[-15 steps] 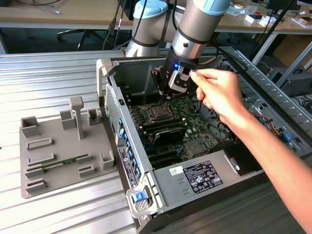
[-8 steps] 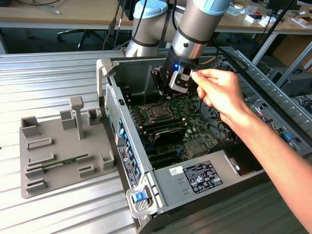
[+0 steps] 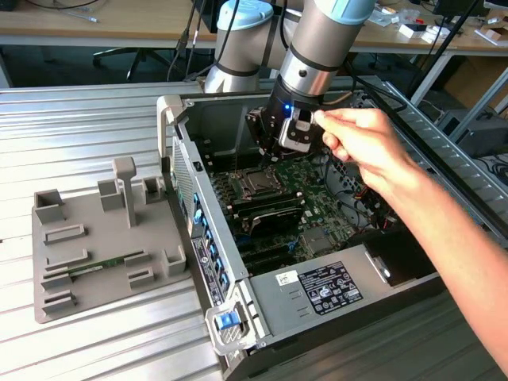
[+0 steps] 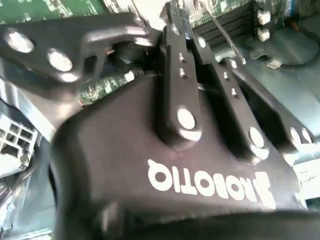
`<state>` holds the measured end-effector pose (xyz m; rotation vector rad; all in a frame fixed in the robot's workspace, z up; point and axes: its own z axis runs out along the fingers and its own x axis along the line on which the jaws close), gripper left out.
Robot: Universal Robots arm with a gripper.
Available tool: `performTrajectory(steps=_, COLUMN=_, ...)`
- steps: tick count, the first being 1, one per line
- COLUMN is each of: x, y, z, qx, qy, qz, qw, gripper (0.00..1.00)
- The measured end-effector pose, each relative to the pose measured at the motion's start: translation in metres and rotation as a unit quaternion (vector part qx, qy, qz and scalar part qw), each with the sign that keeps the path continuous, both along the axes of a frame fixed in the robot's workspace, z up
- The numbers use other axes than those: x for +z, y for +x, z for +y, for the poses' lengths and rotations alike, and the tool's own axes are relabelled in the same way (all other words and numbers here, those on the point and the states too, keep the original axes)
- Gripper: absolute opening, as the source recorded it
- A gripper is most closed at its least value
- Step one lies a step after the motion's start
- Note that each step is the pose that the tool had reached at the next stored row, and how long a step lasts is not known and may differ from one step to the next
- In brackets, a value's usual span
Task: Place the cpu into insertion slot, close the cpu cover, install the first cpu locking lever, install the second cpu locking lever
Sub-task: 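Install the first cpu locking lever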
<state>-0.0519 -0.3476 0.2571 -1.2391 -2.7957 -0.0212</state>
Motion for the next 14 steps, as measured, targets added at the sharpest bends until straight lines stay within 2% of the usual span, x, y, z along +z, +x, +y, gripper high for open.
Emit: performTrajectory(steps=14, x=0.0000, y=0.0000, z=0.0000, qx=0.008, qy=0.0000, qz=0.0000, qw=1.0000, gripper=0.11)
